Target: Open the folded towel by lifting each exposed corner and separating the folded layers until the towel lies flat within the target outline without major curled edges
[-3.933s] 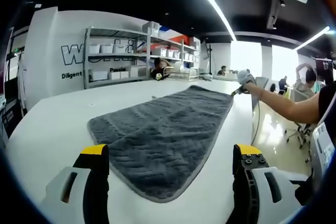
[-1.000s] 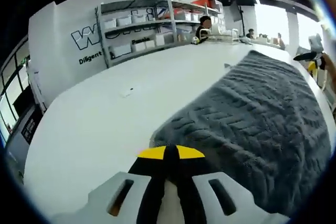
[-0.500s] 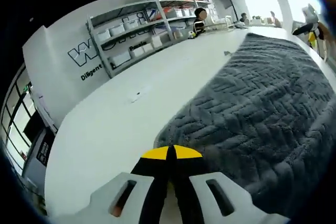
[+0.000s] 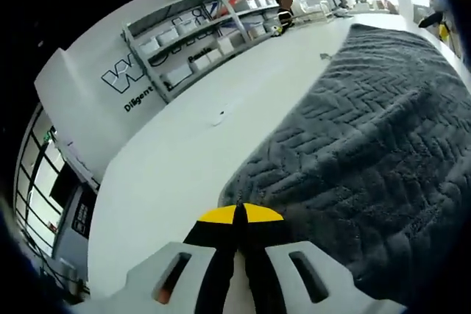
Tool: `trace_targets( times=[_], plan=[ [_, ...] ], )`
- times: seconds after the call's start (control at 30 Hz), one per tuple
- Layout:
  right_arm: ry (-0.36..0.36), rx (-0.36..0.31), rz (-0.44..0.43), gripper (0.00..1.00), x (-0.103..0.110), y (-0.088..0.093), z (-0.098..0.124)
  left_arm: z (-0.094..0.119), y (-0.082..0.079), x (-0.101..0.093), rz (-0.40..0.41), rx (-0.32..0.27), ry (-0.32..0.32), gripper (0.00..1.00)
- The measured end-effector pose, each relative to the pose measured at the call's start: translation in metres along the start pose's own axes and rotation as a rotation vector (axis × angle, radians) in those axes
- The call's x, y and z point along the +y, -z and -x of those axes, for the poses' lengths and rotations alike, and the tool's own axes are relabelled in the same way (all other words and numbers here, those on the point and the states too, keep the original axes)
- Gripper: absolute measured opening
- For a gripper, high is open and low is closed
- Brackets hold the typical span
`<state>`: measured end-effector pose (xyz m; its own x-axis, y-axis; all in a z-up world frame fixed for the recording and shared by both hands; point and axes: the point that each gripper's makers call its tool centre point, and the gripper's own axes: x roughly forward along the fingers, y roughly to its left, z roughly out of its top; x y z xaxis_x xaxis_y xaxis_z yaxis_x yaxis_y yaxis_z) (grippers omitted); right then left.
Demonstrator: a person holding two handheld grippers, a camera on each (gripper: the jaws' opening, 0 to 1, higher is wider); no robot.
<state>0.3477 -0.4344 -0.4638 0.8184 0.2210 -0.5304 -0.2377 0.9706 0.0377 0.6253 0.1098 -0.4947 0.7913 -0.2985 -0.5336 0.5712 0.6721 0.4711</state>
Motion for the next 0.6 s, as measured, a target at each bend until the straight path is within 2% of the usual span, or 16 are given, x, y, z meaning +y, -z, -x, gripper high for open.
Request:
trace_targets(
  times=[0.23, 0.33, 0.53, 0.6],
  plan=[
    [-0.008, 0.011, 0.007, 0.99, -0.002, -0.004, -0.003, -0.005, 0.009, 0.021, -0.029, 0.043, -0.041, 0.01],
    [-0.008, 0.013, 0.011, 0.99, 0.004, -0.004, -0.003, -0.01, 0.01, 0.029, -0.05, 0.059, -0.06, 0.01],
    [-0.013, 0.037, 0.021, 0.99, 0.008, -0.001, -0.008, -0.02, 0.011, 0.044, -0.017, 0.066, -0.1, 0.01],
    [-0.021, 0.034, 0.029, 0.99, 0.01, -0.002, -0.009, -0.023, 0.012, 0.048, -0.038, 0.073, -0.119, 0.01]
  ],
)
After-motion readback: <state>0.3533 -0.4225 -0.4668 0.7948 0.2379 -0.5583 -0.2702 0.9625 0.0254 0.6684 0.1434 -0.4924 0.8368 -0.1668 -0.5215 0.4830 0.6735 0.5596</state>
